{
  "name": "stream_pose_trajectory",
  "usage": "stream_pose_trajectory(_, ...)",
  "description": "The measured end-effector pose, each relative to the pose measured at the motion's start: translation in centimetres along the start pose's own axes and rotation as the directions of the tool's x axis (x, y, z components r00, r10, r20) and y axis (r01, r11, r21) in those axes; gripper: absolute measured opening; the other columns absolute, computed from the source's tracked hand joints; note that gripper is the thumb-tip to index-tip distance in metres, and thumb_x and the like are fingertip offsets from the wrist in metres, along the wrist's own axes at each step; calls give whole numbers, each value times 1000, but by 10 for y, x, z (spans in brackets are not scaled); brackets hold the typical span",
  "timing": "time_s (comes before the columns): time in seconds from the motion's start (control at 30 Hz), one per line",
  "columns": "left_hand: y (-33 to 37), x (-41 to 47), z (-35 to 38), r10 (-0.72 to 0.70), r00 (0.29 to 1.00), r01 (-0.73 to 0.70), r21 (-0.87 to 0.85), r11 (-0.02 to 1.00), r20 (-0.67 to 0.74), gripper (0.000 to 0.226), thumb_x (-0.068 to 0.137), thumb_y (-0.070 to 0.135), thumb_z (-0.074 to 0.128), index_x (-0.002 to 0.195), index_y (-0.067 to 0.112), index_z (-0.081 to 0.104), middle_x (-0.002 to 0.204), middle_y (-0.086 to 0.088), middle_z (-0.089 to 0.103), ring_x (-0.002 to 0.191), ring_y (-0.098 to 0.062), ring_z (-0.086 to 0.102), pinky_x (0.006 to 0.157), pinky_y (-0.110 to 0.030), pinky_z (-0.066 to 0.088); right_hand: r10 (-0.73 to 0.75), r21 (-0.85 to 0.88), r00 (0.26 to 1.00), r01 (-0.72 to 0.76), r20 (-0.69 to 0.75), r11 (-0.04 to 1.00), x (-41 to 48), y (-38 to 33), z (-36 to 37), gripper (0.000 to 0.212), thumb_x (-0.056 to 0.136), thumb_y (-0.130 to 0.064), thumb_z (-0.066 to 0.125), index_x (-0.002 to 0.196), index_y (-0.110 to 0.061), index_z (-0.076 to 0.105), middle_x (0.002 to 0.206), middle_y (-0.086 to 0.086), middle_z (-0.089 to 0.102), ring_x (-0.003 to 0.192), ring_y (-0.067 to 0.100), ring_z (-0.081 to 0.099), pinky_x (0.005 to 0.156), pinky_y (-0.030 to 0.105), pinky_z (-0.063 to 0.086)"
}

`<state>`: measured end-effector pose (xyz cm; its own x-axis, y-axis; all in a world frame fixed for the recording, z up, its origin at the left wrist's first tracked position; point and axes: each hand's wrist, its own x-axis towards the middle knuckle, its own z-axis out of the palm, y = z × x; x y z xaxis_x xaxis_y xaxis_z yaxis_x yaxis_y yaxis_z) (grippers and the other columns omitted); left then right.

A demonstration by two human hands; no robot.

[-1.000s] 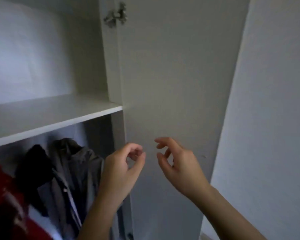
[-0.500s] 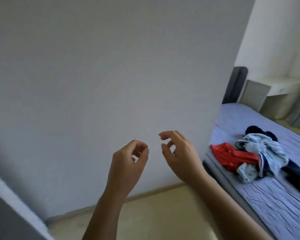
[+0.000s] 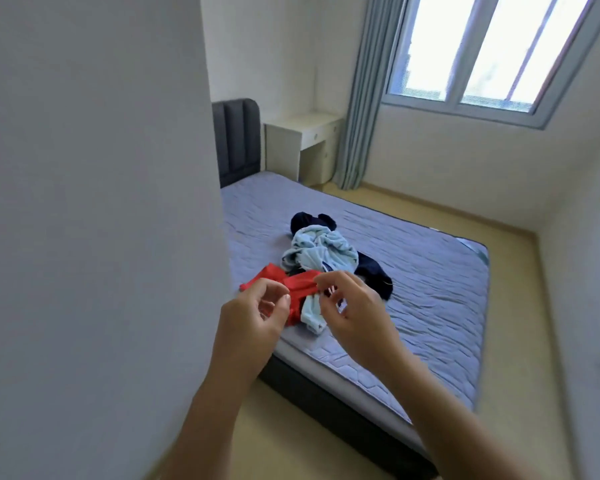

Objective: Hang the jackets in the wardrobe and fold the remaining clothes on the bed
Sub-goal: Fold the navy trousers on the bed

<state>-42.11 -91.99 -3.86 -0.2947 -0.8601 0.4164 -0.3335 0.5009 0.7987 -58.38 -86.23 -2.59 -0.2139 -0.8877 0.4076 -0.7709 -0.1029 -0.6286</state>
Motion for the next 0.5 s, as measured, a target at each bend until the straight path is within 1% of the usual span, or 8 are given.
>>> stream_pose_trajectory(0.07,-7,37,29,19,997,-17,-31,999,72,11,88,23,65,83,32,64,75,20,66,73,3,63,63,-5,45,66,-24,997,-67,-33,997,20,30,-7,22,90,-18,57,110,-25,62,103,-15,59,83,5,57,68,28,51)
stream_pose_trajectory(0.13,-14,65,58,32,989,-25,-50,998,141,10,88,23,65,83,32,64,73,20,66,72,2,63,61,-5,44,144,-37,987,-147,-67,988,33,60,-13,22,90,-17,56,110,-24,62,103,-14,60,83,3,58,67,28,51)
stream_pose_trajectory(0.2,-26,89,86,37,977,-27,-49,998,208,13,87,22,65,81,33,63,74,21,65,71,1,62,60,-8,45,206,-51,975,-211,-88,976,45,92,-16,22,90,-16,56,110,-24,62,104,-16,59,84,-1,56,67,24,50)
stream_pose_trajectory(0.27,-43,114,116,11,963,-1,-38,999,269,15,87,20,65,81,34,63,77,22,65,72,-1,62,60,-13,48,261,-55,961,-267,-89,962,59,127,-15,22,91,-16,57,111,-24,61,104,-18,56,85,-4,55,67,19,48)
stream_pose_trajectory(0.3,-53,126,132,-2,959,11,-31,999,284,16,87,20,66,80,34,62,76,22,64,72,-2,62,61,-15,49,282,-54,955,-288,-86,956,69,146,-14,22,91,-16,56,111,-24,61,104,-19,55,85,-4,55,68,18,47)
stream_pose_trajectory(0.37,-74,152,166,-23,955,35,-36,999,294,19,87,18,66,78,35,62,76,20,65,73,-2,61,62,-14,48,319,-58,945,-323,-69,944,91,187,-9,22,91,-16,56,111,-23,61,104,-18,56,82,-6,54,69,17,45)
stream_pose_trajectory(0.43,-94,175,202,-66,946,91,-65,994,317,20,87,18,65,78,36,63,76,17,67,73,-4,63,63,-15,48,362,-69,931,-364,-35,929,115,229,-1,23,91,-17,55,112,-22,61,104,-15,57,80,-7,53,68,15,42)
stream_pose_trajectory(0.5,-116,196,236,-129,929,165,-75,983,346,19,87,18,65,79,35,64,75,15,69,72,-5,64,64,-19,51,409,-82,912,-406,23,910,142,271,9,23,92,-17,53,114,-22,60,103,-15,56,77,-8,52,65,11,39)
